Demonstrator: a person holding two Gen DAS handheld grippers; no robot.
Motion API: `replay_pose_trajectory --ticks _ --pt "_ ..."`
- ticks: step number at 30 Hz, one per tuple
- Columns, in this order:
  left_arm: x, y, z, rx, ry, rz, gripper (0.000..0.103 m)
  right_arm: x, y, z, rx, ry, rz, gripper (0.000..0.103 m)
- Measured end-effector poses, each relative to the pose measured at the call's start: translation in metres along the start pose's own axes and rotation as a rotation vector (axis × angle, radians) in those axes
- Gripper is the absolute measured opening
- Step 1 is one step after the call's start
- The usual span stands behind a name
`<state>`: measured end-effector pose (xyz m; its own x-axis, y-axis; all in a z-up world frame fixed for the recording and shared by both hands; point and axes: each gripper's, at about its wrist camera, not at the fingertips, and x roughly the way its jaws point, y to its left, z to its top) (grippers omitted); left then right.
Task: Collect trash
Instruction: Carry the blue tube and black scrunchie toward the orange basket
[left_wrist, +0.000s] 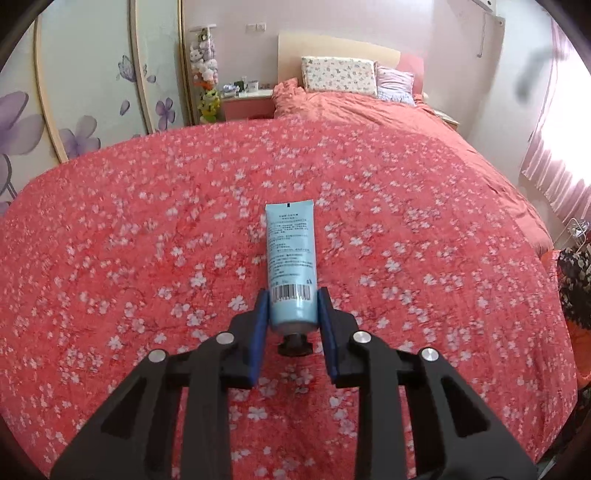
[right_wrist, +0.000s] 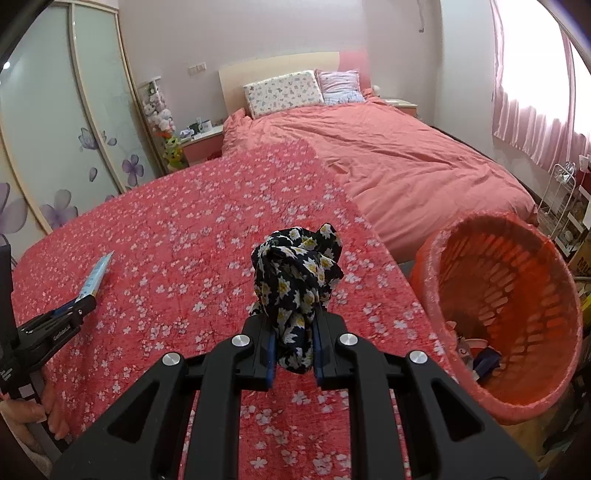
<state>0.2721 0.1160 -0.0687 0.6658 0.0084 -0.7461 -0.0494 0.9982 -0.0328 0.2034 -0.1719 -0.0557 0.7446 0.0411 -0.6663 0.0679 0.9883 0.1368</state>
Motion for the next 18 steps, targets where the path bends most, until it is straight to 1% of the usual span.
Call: replay_pose_trajectory --ticks 5,11,18 --pt "-0.025 -0.009 0.009 0.012 -0.057 -0.018 0.026 -0.013 -0.005 0.007 0.007 -0.032 0.009 0.015" --pt "-0.050 -0.020 0.020 0.027 -0.094 -0.052 0.026 -0.029 -0.005 0.010 0.003 -0.070 0.020 0.015" --pt "-0.082 -0.053 0.025 0.071 -0.138 -0.085 0.026 -0.051 -0.012 0.013 0.014 -0.128 0.025 0.015"
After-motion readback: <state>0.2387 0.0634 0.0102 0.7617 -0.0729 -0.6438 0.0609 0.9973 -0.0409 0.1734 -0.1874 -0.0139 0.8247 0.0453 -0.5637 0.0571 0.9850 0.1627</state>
